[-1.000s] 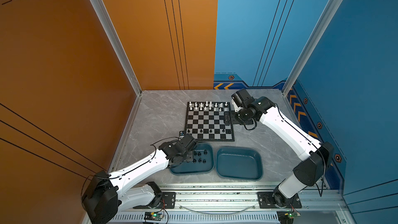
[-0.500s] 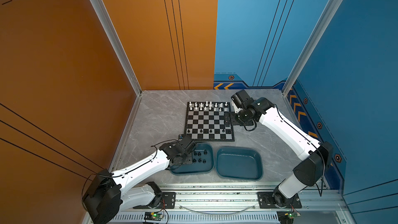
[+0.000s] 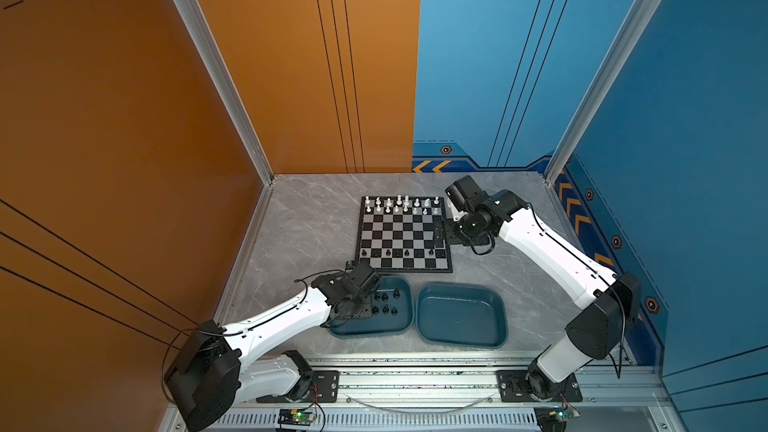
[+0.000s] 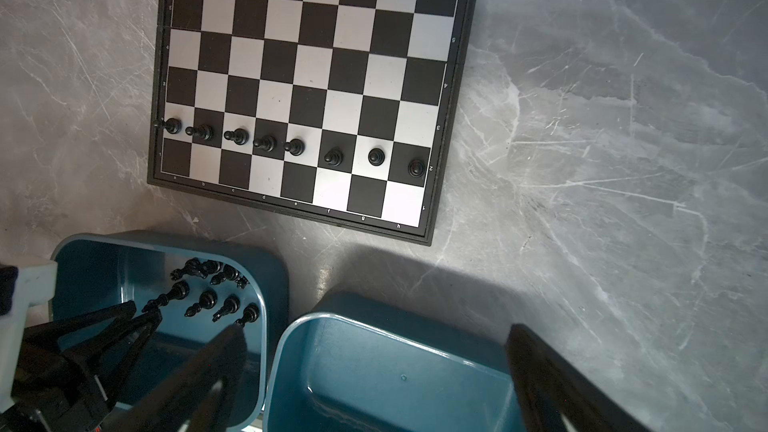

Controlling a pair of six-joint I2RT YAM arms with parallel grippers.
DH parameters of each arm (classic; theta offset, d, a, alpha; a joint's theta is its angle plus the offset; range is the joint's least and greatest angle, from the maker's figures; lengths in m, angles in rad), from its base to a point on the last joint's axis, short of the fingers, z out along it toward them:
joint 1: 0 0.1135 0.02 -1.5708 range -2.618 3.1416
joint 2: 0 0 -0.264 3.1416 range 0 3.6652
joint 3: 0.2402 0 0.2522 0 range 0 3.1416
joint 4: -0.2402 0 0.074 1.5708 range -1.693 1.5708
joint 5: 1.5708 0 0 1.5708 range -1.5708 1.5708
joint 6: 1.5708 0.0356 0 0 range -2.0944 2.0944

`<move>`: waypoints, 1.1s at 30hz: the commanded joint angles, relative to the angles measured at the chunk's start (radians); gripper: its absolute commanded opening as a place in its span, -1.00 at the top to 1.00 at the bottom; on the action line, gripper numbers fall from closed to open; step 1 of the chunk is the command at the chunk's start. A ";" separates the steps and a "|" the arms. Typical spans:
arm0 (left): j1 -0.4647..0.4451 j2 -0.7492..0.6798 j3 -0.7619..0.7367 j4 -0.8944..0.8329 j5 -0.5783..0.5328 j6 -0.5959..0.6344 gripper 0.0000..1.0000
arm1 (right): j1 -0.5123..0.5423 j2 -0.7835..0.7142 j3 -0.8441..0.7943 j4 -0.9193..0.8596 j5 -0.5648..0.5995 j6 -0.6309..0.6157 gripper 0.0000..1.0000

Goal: Set up the chess pieces on the board
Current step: 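Lower the left gripper into the black piece tray while the right nears the empty tray, then grip the empty teal tray with the right gripper and move it beside the board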

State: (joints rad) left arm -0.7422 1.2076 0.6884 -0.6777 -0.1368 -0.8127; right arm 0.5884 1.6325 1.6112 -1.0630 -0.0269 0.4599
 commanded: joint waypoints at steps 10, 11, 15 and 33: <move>0.027 0.009 0.033 -0.022 0.010 0.018 0.20 | 0.019 -0.332 -0.484 -0.068 -0.073 0.043 -0.71; 0.030 0.010 0.033 -0.022 0.012 0.020 0.20 | 0.016 -0.360 -0.523 -0.058 -0.095 0.050 -0.61; 0.044 0.016 0.036 -0.022 0.016 0.031 0.19 | 0.007 -0.384 -0.629 -0.015 -0.123 0.068 -0.11; 0.090 0.042 0.058 -0.021 0.043 0.055 0.20 | -0.208 -0.242 -0.759 0.169 0.006 0.123 0.26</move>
State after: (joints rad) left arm -0.6613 1.2541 0.7284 -0.6777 -0.1001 -0.7673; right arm 0.4355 1.3968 0.8532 -0.9127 -0.1036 0.5594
